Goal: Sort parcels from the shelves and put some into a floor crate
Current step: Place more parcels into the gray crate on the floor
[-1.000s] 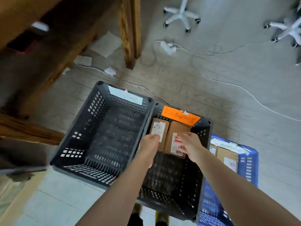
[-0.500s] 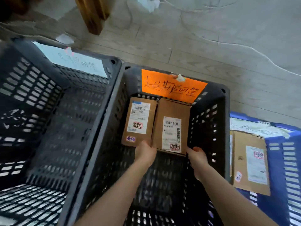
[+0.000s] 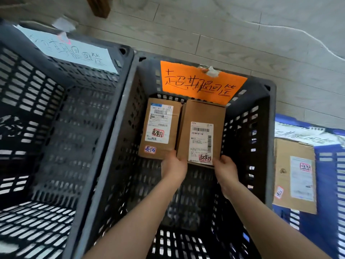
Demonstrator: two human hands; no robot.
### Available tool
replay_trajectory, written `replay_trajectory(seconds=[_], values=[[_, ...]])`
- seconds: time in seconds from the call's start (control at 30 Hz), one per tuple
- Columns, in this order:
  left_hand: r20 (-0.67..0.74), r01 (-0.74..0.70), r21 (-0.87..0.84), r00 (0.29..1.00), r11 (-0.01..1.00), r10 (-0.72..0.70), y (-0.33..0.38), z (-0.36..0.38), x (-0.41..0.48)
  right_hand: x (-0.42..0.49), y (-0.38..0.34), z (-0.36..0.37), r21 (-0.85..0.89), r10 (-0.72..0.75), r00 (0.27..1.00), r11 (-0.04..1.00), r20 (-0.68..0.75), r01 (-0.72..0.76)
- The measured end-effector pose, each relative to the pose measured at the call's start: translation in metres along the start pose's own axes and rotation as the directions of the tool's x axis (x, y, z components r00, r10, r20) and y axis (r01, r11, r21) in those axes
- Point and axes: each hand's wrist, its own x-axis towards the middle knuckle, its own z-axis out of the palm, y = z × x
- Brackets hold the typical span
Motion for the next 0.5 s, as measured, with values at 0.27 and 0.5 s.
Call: replay_trajectory(seconds=[0.27,0.5], values=[[-0.074,-0.002,-0.256,0.997,0.967,-0.017,0.028,-0.115,-0.133,-0.136,-0.086,-0.029,-0.095,-0.094,0.983,0.989,0.156,0.11],[-0.29,-0.068,-0.475,0.953,0.877,-0.083,0.027,-0.274,-0.296,-0.336,-0.197,-0.016,-0.196,-0.307,0.811,0.871,0.497,0.45]])
